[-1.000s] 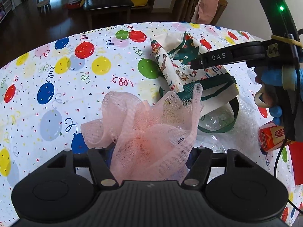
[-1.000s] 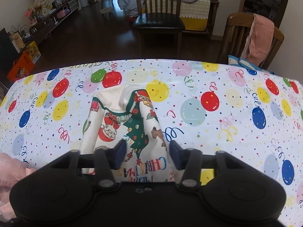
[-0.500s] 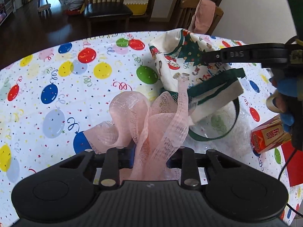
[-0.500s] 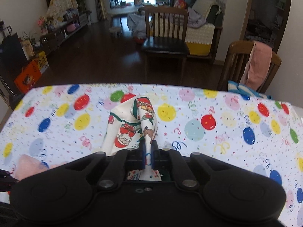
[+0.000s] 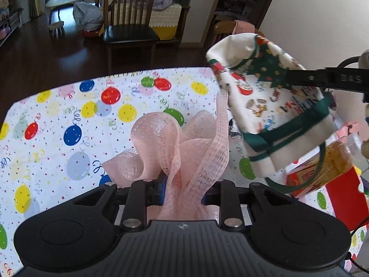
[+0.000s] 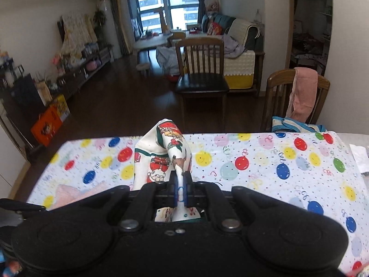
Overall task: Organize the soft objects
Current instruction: 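Lift and carry the tote bag and pink puff with both grippers over the box, then lower both grippers into the box and open them to drop the bag and puff, then move both open grippers back toward the plastic wrap on the table, then grasp the bubble wrap with the right gripper while the left grasps the clear plastic bag, then lift and carry the bubble wrap and plastic bag with both grippers over the box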
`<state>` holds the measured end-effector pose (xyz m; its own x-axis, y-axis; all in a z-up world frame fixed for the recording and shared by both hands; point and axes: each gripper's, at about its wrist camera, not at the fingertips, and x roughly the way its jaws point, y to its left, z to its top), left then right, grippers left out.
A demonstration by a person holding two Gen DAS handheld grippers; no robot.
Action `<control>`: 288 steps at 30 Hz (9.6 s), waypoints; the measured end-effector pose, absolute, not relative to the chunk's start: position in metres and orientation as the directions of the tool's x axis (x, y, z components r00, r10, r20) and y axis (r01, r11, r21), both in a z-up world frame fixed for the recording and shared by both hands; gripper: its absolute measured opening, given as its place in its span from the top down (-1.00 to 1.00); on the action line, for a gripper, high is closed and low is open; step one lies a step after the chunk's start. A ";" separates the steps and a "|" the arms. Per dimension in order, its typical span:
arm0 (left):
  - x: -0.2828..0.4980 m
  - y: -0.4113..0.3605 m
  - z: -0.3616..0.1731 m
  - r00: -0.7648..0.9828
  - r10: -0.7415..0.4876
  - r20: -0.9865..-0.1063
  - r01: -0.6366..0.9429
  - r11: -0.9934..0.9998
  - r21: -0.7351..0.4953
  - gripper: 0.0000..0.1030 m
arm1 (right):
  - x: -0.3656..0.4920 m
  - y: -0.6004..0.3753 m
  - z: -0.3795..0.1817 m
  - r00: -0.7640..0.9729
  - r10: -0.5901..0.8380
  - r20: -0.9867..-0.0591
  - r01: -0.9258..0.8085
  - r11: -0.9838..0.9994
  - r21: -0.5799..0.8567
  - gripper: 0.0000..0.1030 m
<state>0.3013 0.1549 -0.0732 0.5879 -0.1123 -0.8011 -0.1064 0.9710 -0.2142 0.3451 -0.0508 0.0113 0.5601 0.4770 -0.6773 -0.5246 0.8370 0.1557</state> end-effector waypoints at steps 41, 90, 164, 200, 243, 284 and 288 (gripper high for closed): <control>0.266 -0.083 0.051 0.605 -0.327 -0.726 0.260 0.943 -0.208 0.51 | 0.255 -0.395 0.080 0.692 0.345 -0.634 -0.282 0.938 0.202 0.93; 0.357 -0.352 -0.091 0.315 -0.408 -0.857 0.404 0.875 -0.268 0.51 | 0.337 -0.533 -0.074 0.521 0.271 -0.809 -0.132 0.962 0.237 0.82; 0.205 0.041 -0.039 0.686 -0.192 -0.702 -0.019 0.960 -0.281 -1.00 | 0.271 -0.118 0.037 0.414 0.512 -0.753 -0.533 0.807 0.255 -0.98; 0.291 0.049 -0.140 0.536 -0.109 -0.837 -0.081 0.980 -0.179 -0.88 | 0.404 -0.055 -0.148 0.326 0.305 -0.895 -0.313 0.928 0.202 -0.99; 0.281 0.069 -0.140 0.592 0.024 -0.805 -0.212 0.969 -0.127 0.46 | 0.344 -0.055 -0.091 0.433 0.378 -0.818 -0.429 0.885 0.182 0.71; 0.204 -0.020 0.021 0.744 -0.168 -0.646 0.029 0.975 -0.220 0.46 | 0.228 -0.281 0.060 0.565 0.455 -0.688 -0.333 0.889 0.314 0.70; 0.209 -0.048 0.033 0.749 -0.192 -0.634 0.069 0.975 -0.213 0.46 | 0.232 -0.324 0.059 0.591 0.421 -0.688 -0.277 0.907 0.318 0.70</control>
<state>0.2093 -0.0479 0.0326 0.7491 -0.1916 -0.6341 0.0686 0.9745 -0.2134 0.2320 -0.3236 0.0591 0.5912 0.4215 -0.6876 -0.2766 0.9068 0.3180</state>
